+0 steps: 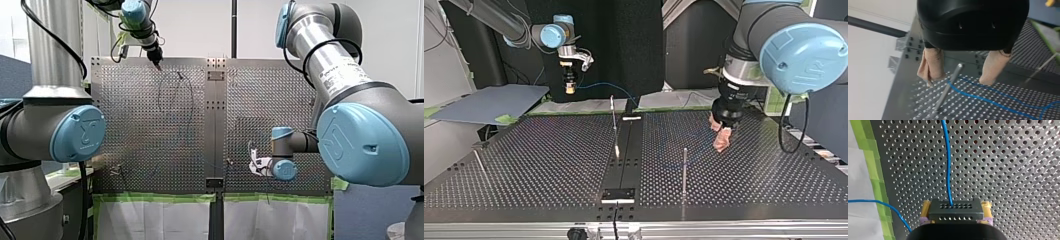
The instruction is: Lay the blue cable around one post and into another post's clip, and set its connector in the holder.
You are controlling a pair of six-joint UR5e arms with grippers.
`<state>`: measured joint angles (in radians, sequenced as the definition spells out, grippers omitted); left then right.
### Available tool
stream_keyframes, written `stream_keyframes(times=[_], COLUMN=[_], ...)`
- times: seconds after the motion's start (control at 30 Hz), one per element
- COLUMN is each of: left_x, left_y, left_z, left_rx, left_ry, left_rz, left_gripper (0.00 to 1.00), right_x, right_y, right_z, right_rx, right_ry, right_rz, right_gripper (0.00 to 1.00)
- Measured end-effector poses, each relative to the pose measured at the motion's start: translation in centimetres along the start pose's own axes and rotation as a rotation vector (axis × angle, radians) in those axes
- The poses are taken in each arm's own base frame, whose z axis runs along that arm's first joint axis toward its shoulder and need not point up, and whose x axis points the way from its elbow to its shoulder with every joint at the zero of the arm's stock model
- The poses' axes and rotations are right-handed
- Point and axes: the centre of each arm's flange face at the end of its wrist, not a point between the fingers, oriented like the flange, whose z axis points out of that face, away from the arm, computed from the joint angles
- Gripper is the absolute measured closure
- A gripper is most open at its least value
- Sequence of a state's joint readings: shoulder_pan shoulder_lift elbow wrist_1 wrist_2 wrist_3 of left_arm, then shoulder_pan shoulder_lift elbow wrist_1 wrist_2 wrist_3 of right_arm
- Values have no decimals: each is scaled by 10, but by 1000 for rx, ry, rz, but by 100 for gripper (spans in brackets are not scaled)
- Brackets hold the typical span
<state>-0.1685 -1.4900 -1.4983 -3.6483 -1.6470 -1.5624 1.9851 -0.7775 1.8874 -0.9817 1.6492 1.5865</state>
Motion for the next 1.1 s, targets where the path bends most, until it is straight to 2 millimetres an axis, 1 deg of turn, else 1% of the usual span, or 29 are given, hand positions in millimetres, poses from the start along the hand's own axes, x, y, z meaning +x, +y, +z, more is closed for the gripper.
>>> stream_keyframes(times=[0.33, 0.67, 1.1], left_x=[2, 3, 3], left_y=[-1, 1, 2], left_z=[-4, -5, -5], left_rx=[-6, -46, -52], left_ry=[23, 28, 29], left_rz=[85, 98, 96], left_gripper=[0, 0, 0], right_x=[0, 0, 0], right_y=[-2, -3, -3], right_z=[-1, -1, -1], right_rx=[3, 5, 5], right_ry=[-1, -1, -3], right_rz=[0, -1, -1], right_gripper=[100, 100, 100])
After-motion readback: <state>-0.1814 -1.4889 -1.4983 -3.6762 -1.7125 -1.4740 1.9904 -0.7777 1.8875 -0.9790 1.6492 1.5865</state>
